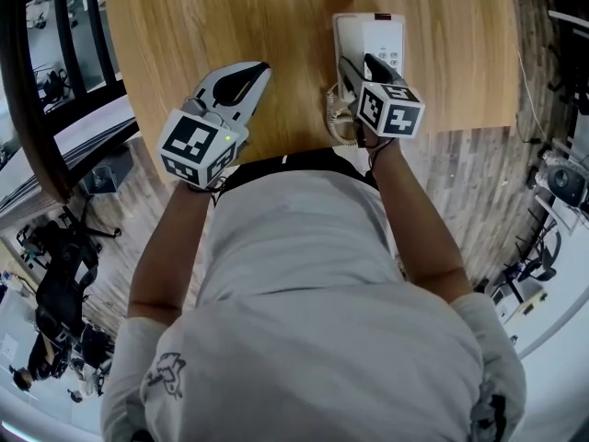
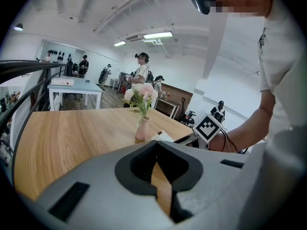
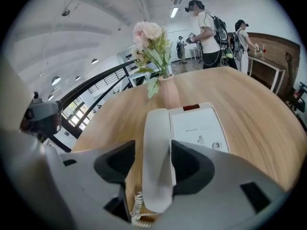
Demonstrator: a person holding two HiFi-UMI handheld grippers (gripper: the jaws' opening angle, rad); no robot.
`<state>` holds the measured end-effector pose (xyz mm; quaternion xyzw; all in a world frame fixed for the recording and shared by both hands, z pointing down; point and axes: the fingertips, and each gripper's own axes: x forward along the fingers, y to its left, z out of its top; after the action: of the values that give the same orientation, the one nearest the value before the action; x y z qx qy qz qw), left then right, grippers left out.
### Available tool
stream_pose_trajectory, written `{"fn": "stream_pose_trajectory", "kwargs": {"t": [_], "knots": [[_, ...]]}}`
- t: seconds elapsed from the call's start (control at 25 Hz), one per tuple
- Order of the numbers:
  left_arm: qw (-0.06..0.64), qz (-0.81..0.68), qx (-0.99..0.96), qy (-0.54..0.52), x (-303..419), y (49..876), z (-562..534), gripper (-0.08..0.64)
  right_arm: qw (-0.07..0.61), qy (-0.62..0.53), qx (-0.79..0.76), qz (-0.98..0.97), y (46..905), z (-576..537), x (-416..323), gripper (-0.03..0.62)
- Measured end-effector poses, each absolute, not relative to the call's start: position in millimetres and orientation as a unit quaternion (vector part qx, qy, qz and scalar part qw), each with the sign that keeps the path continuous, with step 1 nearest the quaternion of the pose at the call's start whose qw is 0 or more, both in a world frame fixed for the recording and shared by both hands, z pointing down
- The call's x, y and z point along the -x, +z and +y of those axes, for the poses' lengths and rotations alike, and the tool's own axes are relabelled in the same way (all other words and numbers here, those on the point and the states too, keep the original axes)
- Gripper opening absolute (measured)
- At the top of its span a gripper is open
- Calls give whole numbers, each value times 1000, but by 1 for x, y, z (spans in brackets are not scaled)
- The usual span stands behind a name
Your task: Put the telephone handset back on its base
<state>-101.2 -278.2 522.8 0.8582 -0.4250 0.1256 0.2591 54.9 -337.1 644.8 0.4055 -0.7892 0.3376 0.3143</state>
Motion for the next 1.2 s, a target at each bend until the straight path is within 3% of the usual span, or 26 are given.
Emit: {"fn": "stream_pose_trajectory", "kwargs": {"t": [0.64,1.2], "knots": [[201,-399,-887,116,105,470,-241,6,252,198,-426,-846,539,-297,-47,202],[136,-370,-916,80,93,404,-191,6,188,125,-457,-860,449,-224,-61,50]]}}
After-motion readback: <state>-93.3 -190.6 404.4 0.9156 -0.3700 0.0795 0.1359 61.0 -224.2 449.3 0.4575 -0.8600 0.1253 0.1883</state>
